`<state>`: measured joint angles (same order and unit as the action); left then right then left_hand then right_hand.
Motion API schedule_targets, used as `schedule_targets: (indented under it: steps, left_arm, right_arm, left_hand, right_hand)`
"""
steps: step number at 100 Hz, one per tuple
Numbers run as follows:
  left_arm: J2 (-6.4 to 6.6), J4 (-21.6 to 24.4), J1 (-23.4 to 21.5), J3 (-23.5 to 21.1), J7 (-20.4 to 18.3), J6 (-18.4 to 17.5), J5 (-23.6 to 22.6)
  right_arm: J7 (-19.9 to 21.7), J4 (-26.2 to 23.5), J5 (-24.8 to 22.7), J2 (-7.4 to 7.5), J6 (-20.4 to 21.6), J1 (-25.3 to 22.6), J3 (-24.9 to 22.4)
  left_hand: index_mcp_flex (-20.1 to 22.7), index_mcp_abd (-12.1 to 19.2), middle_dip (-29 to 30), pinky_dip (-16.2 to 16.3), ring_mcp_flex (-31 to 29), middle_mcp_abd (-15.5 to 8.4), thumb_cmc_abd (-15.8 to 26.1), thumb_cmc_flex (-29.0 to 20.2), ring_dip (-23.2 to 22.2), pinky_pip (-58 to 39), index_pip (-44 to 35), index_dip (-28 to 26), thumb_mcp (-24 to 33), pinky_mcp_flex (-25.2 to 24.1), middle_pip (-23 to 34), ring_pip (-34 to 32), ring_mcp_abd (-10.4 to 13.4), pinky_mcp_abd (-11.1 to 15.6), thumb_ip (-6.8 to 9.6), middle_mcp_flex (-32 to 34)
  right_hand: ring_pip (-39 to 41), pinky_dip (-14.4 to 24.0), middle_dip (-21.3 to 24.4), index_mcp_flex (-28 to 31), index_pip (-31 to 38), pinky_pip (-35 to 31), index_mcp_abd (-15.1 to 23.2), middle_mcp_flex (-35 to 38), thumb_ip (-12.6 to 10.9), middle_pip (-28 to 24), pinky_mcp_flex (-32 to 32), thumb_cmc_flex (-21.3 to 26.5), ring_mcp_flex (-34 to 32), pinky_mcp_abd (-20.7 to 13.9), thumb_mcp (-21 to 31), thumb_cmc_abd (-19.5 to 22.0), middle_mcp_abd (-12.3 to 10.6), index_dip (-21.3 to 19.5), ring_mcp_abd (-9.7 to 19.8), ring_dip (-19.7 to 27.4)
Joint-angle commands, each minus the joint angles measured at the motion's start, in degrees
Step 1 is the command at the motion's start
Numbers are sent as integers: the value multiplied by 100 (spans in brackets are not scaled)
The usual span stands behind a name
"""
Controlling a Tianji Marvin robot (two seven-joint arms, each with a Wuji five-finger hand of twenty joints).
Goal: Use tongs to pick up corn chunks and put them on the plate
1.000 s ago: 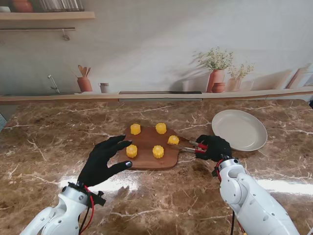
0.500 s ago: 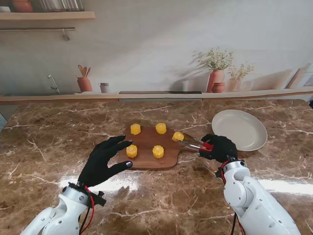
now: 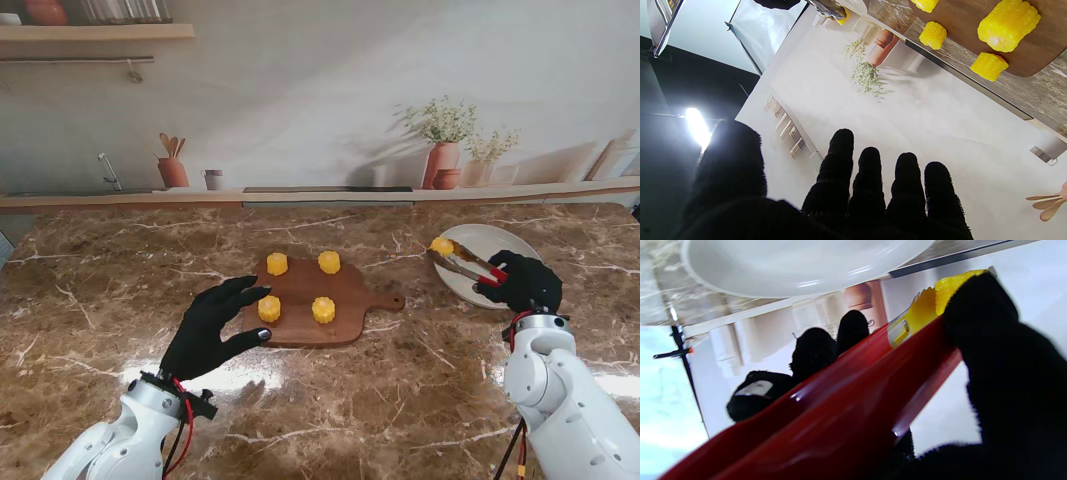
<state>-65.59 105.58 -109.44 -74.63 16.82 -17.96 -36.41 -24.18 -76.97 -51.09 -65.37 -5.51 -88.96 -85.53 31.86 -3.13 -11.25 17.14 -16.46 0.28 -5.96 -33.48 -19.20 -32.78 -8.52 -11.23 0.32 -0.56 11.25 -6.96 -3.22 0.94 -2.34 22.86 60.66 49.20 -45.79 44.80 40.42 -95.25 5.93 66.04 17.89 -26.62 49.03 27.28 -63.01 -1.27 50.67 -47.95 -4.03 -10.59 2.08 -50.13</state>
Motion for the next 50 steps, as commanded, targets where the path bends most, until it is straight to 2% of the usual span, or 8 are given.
schedule_targets:
  steps: [1, 14, 31, 38, 41, 45, 48, 50]
  left_arm:
    - [7, -4, -5, 14, -7, 13, -14]
    - [9, -7, 31, 45, -25, 30, -14]
    - [17, -14, 67, 72, -73, 71, -1]
    - [21, -12, 77, 80, -102, 93, 5]
    - [22, -12, 79, 82, -109, 100, 4]
    - [23, -10, 80, 84, -114, 107, 4]
    - [24, -9, 81, 86, -116, 111, 3]
    - [24, -8, 81, 86, -117, 113, 1]
  right_arm:
    - [82, 237, -30, 129, -69, 168, -111]
    - [88, 666, -161, 190, -114, 410, -132]
    - [72, 1307, -104, 231, -101, 744, 17]
    - [87, 1466, -93, 248, -113, 825, 88]
    - [121, 1506, -67, 249, -117, 844, 106]
    - [139, 1549, -27, 247, -112, 862, 126]
    - [142, 1571, -13, 247, -102, 870, 134]
    - [140, 1575, -9, 247, -96, 870, 137]
  left_hand:
    - [109, 200, 60, -69, -40, -65, 129, -140, 54, 178, -53, -67, -151, -83, -89, 102, 222, 72, 115, 25]
    - [97, 191, 62, -70, -39, -69, 130, -143, 56, 185, -46, -65, -150, -82, -92, 105, 232, 81, 115, 21]
    - [84, 185, 63, -68, -33, -66, 133, -154, 59, 189, -38, -63, -147, -81, -95, 111, 232, 81, 116, 19]
    - [74, 186, 64, -68, -27, -71, 135, -153, 61, 192, -32, -61, -148, -83, -97, 114, 239, 82, 116, 11]
    - [70, 181, 64, -68, -28, -75, 135, -158, 61, 195, -30, -60, -147, -83, -96, 114, 237, 83, 116, 13]
    - [69, 173, 63, -69, -31, -73, 131, -158, 60, 197, -28, -59, -148, -82, -94, 112, 233, 83, 116, 15]
    - [68, 169, 64, -69, -24, -71, 131, -162, 62, 199, -27, -59, -147, -82, -97, 115, 235, 83, 116, 8]
    - [66, 169, 64, -69, -25, -65, 132, -157, 62, 200, -25, -58, -149, -81, -96, 115, 234, 83, 116, 9]
  right_hand:
    - [690, 175, -3, 747, 1323, -895, 965, 364, -249, -238, 281, 1038, -494, -400, 1043, 989, -248, -170, 403, -76]
    - [766, 119, -47, 755, 1281, -907, 910, 357, -258, -283, 368, 999, -548, -492, 1011, 925, -231, -78, 492, -93]
    - [798, 74, -46, 732, 1251, -904, 762, 337, -264, -295, 407, 996, -578, -521, 1045, 767, -197, 38, 510, -90]
    - [796, 30, -85, 465, 1171, -878, 527, 90, -233, -272, 342, 749, -452, -556, 1022, 548, -97, 101, 559, -95]
    - [815, 19, -113, 314, 1058, -864, 362, -99, -211, -303, 282, 721, -366, -591, 810, 517, -26, 71, 575, -121]
    - [836, 26, -57, 349, 411, -853, 151, -326, -237, -403, 231, 623, -270, -616, 718, 435, 26, -342, 595, -157]
    - [849, 31, -39, 369, 75, -846, 46, -454, -283, -430, 213, 525, -216, -628, 715, 398, 33, -506, 608, -170]
    - [857, 37, 45, 438, -348, -838, -33, -542, -380, -486, 199, 424, -190, -637, 732, 389, 42, -851, 625, -173]
